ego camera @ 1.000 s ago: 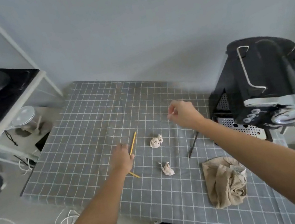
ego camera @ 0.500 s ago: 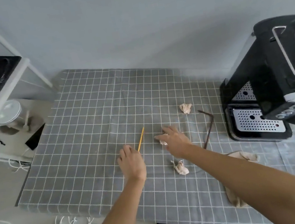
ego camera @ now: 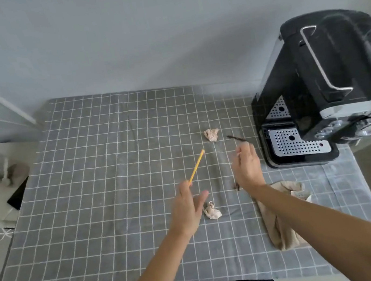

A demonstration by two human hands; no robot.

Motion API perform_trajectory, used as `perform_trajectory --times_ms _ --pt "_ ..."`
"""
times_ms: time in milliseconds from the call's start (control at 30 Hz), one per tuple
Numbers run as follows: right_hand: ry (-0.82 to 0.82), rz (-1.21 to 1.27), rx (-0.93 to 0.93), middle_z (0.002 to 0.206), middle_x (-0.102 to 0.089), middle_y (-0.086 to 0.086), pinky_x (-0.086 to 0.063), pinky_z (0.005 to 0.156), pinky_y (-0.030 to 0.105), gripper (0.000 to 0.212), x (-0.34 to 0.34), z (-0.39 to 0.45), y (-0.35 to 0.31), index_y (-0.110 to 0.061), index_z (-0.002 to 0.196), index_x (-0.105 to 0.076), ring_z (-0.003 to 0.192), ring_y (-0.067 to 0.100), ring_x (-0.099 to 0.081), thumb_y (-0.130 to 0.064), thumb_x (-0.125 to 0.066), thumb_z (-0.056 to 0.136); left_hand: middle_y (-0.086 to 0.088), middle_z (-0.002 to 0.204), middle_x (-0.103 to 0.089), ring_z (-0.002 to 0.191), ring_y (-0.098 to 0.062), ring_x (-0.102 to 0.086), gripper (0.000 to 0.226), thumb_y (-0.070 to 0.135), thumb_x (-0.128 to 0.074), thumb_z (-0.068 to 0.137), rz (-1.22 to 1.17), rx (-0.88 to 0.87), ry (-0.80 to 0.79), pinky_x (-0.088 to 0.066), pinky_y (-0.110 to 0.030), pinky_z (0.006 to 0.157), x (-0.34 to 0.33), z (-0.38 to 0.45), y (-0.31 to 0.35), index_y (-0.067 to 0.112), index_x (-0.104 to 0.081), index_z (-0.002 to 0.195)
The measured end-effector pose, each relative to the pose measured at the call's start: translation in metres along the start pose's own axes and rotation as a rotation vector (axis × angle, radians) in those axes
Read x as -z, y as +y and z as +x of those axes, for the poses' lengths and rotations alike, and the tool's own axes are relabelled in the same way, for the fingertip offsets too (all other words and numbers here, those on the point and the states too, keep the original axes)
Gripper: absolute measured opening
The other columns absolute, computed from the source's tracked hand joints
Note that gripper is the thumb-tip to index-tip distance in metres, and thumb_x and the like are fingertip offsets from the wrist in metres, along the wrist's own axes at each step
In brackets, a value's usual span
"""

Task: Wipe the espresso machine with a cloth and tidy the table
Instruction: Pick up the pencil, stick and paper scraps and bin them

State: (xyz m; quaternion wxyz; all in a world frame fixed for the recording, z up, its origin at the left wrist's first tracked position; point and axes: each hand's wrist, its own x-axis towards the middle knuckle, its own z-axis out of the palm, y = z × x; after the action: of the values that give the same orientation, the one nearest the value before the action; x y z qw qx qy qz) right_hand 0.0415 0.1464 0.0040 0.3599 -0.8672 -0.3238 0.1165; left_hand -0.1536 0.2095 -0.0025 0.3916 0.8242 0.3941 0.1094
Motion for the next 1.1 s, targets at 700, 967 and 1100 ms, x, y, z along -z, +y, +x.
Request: perform_trajectory --times_ms 700,967,1100 --pt "-0.251 -0.106 -0.610 0.109 -0.065 0.018 -0.045 0.072 0.034 0.030 0.015 0.013 0.027 -0.001 0.112 -0.057 0.100 0.036 -0.062 -0.025 -0.049 0.095 0.000 0.071 -0.048 0.058 -0.014 -0.042 0.043 0.050 -0.048 0.091 0.183 -0.040 -0.087 -0.028 -0.019 0.049 -0.021 0.045 0.026 0.008 -0.048 0.083" --pt "-0.209 0.018 -0.582 0.094 -0.068 0.017 -0.058 0.072 0.039 0.016 0.026 0.003 0.024 -0.004 0.098 -0.053 0.082 0.031 -0.068 -0.017 -0.044 0.096 -0.010 0.096 -0.058 0.076 -0.025 -0.058 0.020 0.025 -0.047 0.097 0.176 -0.010 0.022 -0.041 -0.035 0.058 -0.026 0.148 0.058 0.007 -0.047 0.105" --pt "-0.214 0.074 -0.569 0.094 -0.067 0.012 -0.060 0.077 0.043 0.012 0.036 -0.002 0.027 -0.006 0.099 -0.057 0.086 0.029 -0.068 -0.011 -0.048 0.093 -0.010 0.122 -0.044 0.088 -0.024 -0.063 0.035 0.013 -0.050 0.095 0.234 -0.045 -0.055 -0.049 -0.035 0.071 -0.042 0.178 0.062 0.015 -0.047 0.129"
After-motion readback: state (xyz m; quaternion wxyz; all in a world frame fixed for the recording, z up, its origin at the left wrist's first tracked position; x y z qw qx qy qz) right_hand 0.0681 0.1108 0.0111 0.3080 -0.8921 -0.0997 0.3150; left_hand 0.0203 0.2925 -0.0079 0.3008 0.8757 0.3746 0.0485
